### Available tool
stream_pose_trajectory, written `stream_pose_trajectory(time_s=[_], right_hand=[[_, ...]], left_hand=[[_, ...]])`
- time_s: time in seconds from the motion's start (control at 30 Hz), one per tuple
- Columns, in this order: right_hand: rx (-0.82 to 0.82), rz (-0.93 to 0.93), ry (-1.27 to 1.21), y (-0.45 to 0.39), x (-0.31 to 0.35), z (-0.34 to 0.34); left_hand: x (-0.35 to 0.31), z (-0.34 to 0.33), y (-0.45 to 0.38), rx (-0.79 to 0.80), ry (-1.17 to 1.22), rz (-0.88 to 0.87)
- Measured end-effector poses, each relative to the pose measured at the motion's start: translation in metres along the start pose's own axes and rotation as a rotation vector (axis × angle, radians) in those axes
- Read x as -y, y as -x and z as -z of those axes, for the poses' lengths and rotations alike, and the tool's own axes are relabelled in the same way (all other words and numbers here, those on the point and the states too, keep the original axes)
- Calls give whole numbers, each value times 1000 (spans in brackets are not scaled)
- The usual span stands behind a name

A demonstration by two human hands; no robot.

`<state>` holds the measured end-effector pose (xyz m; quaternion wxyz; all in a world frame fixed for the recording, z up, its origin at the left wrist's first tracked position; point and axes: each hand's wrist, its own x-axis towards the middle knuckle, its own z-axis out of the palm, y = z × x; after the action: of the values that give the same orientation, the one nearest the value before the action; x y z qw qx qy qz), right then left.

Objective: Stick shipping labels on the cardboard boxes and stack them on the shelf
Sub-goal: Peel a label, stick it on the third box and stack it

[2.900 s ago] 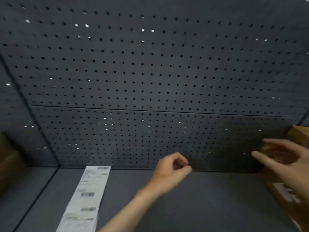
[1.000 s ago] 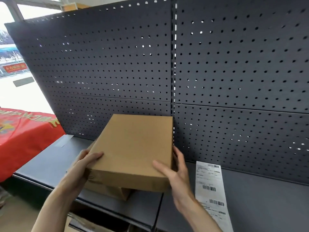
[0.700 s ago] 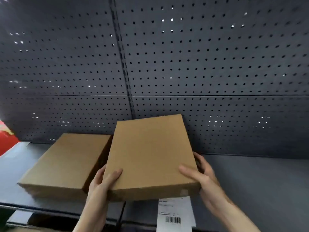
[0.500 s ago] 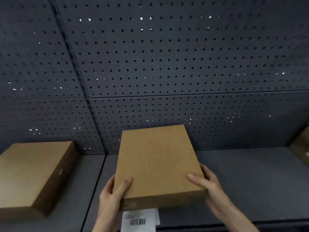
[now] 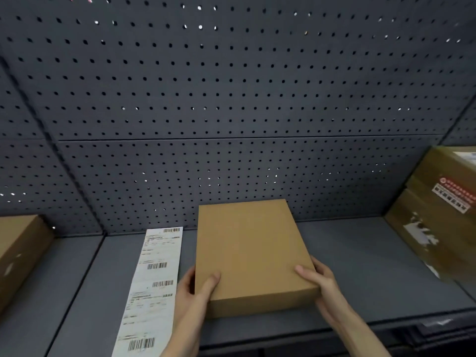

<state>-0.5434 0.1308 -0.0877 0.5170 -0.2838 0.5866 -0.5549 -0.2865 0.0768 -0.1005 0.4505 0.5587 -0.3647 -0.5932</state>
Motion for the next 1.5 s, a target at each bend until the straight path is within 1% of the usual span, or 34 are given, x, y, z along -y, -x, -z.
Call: stream_pose_trajectory(time_s=[0.17, 0.47, 0.63, 0.7, 0.73, 0.77, 0.8, 0.87, 0.9, 0.97, 1.03, 1.13, 1.2, 1.27, 1.33, 1.4, 1.5], right_hand=[[10, 5, -12, -6, -4, 6], [-25, 7, -41, -10, -10, 6], [-109, 20, 51, -3, -4, 2], [-111, 27, 158, 3, 4, -3], [-134, 39, 257, 7, 9, -7], [-199, 98, 398, 11, 13, -10], [-278, 201, 553, 14, 16, -14], [-395, 474, 824, 20, 21, -27], [-403, 608, 919, 21, 21, -36], [-346, 816, 1033, 25, 19, -65], [-208, 985, 1086, 29, 13, -104], [65, 1117, 1093, 38, -7, -162], [229, 1172, 1118, 42, -27, -193], [387, 1173, 1209, 43, -49, -215], [498, 1141, 1287, 40, -70, -228], [567, 1086, 1337, 36, -85, -235], [616, 981, 1331, 34, -93, -235]], left_hand=[[3, -6, 2, 1, -8, -21], [3, -3, 1, -18, -46, -43], [4, 1, -1, 0, -68, -17], [1, 2, -1, 5, -74, -6], [-1, 3, -2, 8, -67, 7], [-2, 4, -4, 8, -52, 17], [-4, 8, -6, 5, -20, 28], [-11, 24, -8, -23, 21, 10], [-14, 35, -9, -42, 4, -15], [-17, 66, -14, -47, -74, -86], [-21, 98, -18, -52, -198, -142], [-26, 140, -21, -39, -437, -219], [-26, 164, -21, -38, -619, -306], [-24, 186, -25, -3, -809, -430], [-21, 204, -26, 96, -971, -540], [-15, 217, -27, 176, -1073, -612], [-8, 223, -27, 229, -1182, -740]])
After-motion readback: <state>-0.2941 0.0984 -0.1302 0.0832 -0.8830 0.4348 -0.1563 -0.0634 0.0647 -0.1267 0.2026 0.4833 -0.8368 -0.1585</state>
